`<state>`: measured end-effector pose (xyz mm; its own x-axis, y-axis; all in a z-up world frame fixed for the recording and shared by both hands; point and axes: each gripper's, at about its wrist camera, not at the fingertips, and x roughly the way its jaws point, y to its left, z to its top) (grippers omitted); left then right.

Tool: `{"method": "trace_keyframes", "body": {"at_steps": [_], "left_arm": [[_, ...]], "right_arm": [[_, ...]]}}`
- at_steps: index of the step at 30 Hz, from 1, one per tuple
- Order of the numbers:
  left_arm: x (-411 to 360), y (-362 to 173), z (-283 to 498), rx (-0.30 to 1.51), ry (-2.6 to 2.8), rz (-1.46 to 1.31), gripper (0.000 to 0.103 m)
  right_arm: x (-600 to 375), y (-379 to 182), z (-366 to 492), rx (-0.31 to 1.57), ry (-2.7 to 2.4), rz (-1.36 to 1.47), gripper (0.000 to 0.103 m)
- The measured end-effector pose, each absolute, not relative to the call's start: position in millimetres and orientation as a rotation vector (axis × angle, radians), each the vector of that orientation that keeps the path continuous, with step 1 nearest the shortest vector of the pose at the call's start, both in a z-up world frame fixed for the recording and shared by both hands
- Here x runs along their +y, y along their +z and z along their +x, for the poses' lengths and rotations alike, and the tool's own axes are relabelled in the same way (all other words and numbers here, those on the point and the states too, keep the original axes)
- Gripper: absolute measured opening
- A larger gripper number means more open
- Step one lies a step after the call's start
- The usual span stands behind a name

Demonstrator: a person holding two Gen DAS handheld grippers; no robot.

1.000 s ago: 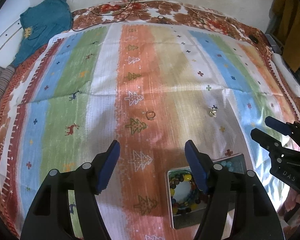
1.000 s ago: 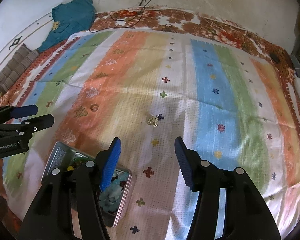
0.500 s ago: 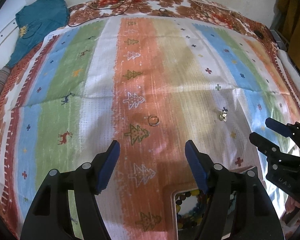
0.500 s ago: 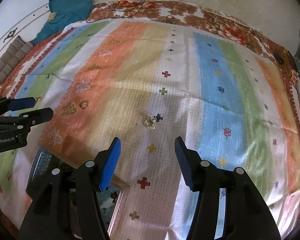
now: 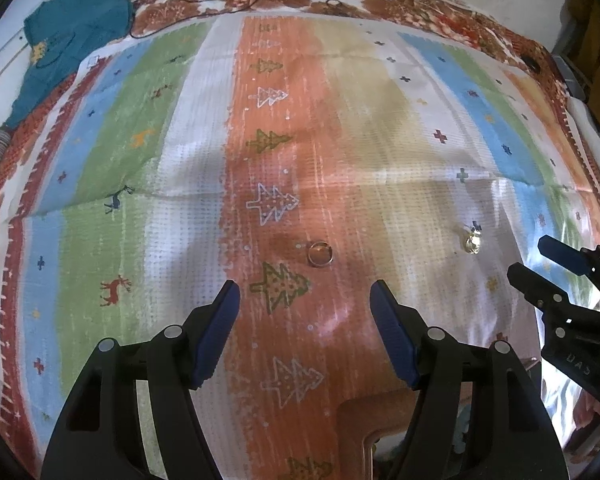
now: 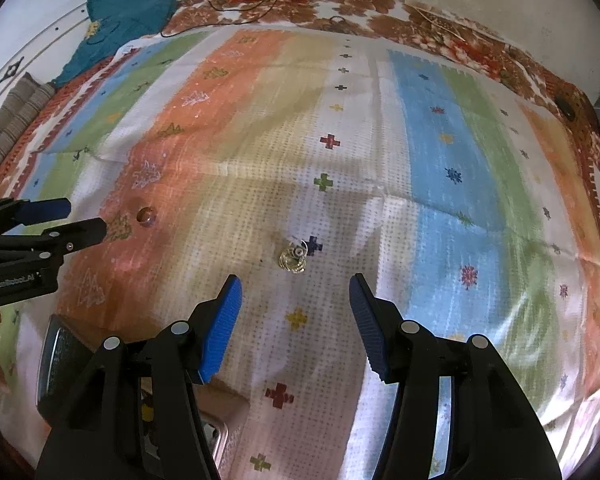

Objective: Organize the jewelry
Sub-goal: 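Move the left tool to the small ring while the right tool approaches the gold charm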

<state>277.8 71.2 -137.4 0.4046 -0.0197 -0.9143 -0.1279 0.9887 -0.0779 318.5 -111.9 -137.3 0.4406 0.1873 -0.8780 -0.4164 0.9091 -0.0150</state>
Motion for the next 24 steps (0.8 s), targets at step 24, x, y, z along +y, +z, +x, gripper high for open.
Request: {"method": "trace_keyframes", "body": {"at_steps": [24], "left_arm": [[77,-168,311,1.194,0.048,-0.119,0.063]], "right_arm": [[-100,-178,358,1.131,0.357,-0.252,0.056]]}}
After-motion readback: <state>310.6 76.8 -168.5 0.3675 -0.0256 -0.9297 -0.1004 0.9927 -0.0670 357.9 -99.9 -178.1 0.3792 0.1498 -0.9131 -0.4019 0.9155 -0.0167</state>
